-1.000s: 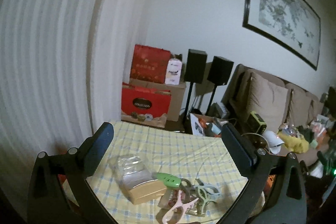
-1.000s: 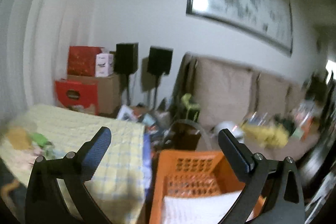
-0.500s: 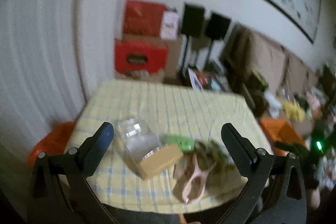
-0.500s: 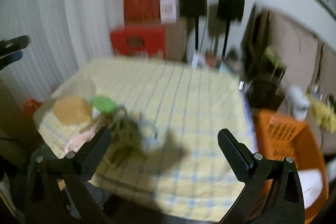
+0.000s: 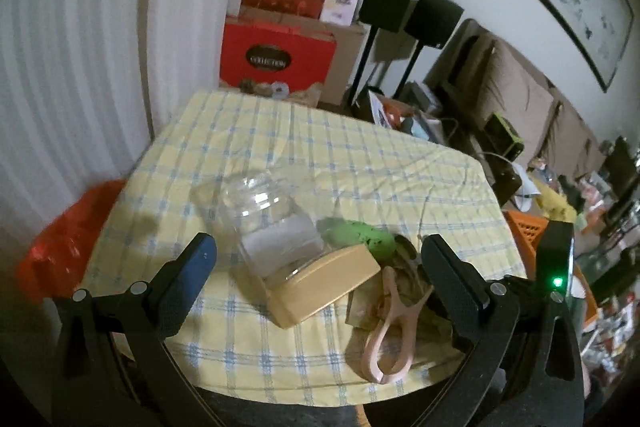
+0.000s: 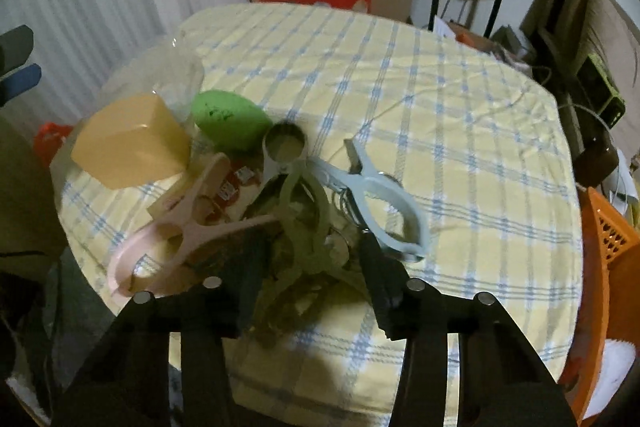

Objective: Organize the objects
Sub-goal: 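Swing both open grippers toward the items on the checked tablecloth, then grasp the pink clothespin with the left gripper while the right gripper grasps the green hanger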

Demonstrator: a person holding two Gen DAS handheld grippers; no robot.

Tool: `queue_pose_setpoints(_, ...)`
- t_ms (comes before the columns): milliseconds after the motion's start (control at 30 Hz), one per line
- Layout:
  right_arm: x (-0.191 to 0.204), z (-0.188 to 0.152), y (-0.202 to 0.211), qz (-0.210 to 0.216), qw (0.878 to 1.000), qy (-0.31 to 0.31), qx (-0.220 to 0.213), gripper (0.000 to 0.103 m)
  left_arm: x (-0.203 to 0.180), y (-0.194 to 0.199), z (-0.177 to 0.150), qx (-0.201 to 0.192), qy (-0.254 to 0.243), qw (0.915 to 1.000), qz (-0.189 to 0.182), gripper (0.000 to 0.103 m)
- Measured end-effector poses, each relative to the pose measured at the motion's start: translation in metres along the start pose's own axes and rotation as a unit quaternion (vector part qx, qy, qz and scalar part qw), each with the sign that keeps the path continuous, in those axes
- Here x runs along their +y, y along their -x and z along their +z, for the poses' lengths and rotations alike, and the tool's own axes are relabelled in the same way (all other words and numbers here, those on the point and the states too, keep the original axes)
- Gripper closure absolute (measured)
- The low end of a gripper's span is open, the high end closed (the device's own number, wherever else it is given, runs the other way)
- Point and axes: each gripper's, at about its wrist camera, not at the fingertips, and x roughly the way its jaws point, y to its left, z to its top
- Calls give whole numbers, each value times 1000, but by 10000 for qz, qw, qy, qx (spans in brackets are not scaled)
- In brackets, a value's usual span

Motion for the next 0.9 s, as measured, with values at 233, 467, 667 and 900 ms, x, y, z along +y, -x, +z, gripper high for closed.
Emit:
queue_pose_setpoints(233,-6,-4,9,181,9987,-343,-318,61,-2,5,2,-167,24,9999,-31,1)
queue_pose_setpoints(467,-29,-9,52,187,9961,-534,-676,61,-44,1,-12,258,-978,9930,-605,1)
queue_pose_setpoints(667,-52,-28,79,157,9934,-802,-806,61,-88,-47,-48,1485,-1991,9680,-354,1)
queue_pose_setpoints(900,-61,-42,83,153,9943,-797,-689,61,-107,-96,-74,1951,-2257,9535,426,12)
